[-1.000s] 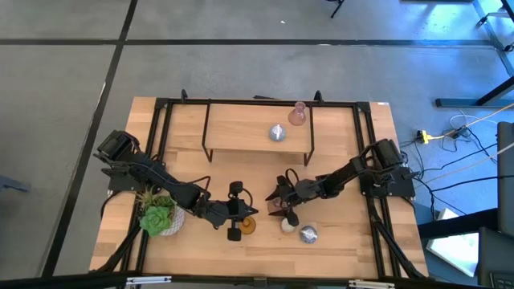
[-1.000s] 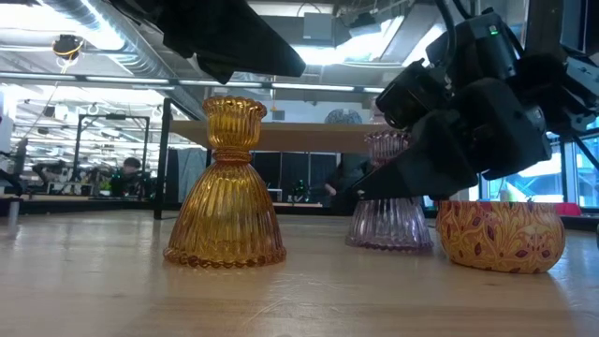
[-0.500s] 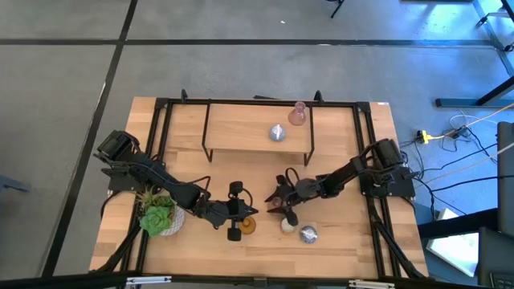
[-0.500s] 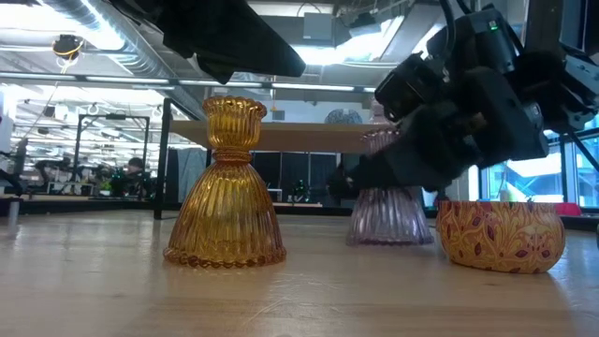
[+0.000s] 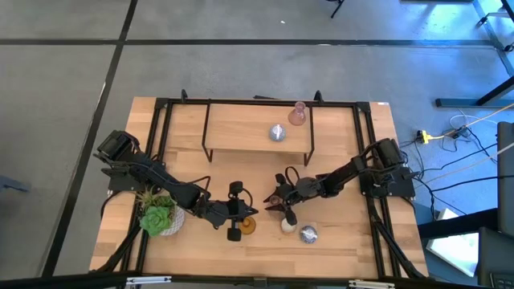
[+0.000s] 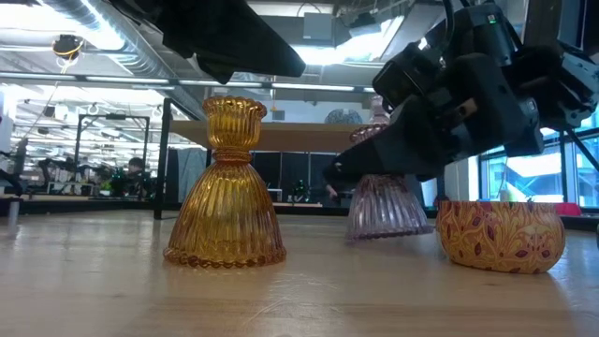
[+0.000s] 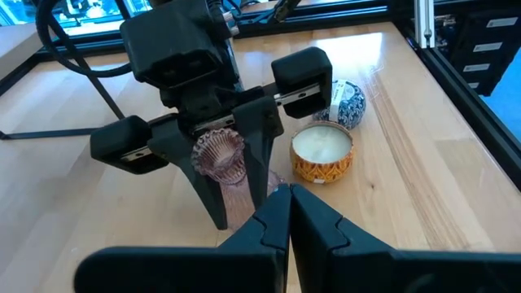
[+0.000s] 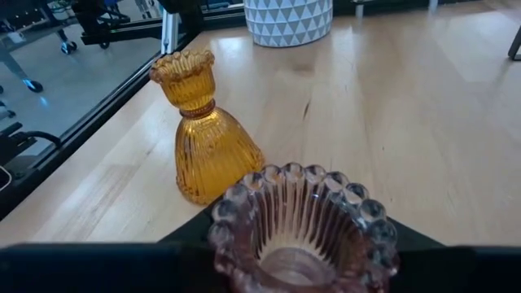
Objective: Pick & Place candle stick holders
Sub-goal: Put the pink glass candle holder on the shelf
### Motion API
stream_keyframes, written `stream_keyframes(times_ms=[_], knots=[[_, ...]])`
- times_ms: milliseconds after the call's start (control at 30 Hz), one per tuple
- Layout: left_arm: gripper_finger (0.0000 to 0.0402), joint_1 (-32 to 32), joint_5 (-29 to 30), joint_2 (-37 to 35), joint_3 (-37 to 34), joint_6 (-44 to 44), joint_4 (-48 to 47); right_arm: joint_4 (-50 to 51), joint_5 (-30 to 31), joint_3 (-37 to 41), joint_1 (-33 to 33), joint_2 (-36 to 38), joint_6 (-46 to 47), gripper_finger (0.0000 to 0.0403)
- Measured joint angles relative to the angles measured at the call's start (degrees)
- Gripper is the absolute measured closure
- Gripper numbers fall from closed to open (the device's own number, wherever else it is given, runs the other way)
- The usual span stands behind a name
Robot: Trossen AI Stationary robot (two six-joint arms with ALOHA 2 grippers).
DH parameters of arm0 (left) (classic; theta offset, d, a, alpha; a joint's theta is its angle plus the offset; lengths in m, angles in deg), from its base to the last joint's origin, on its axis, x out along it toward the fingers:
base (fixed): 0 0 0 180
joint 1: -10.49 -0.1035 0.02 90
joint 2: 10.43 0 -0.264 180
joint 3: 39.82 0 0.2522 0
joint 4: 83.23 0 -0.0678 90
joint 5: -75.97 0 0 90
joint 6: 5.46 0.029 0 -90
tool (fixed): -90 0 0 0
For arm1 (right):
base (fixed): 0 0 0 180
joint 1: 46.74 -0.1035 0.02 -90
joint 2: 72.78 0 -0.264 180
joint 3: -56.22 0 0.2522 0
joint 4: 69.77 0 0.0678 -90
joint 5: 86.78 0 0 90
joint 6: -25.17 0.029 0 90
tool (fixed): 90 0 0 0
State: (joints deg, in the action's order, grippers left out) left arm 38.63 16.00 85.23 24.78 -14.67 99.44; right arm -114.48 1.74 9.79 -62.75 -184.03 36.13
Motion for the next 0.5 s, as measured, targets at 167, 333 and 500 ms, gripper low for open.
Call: stream_keyframes(times_ms=[167,333,500], knots=[[0.0400,0.00,0.01,0.00,0.01,0.00,-0.14,1.80,-0.15,0.12,-0.04,1.41,0.18,0.0278],[0.0400,0.00,-0.01,0.00,0.01,-0.02,-0.19,4.61,-0.46,1.06,-0.07,4.39,0.20,0.0276],[0.0400,0.09,-0.03,0.00,0.01,-0.02,-0.21,8.39,-0.31,2.53,-0.04,10.48,-0.98,0.0276]])
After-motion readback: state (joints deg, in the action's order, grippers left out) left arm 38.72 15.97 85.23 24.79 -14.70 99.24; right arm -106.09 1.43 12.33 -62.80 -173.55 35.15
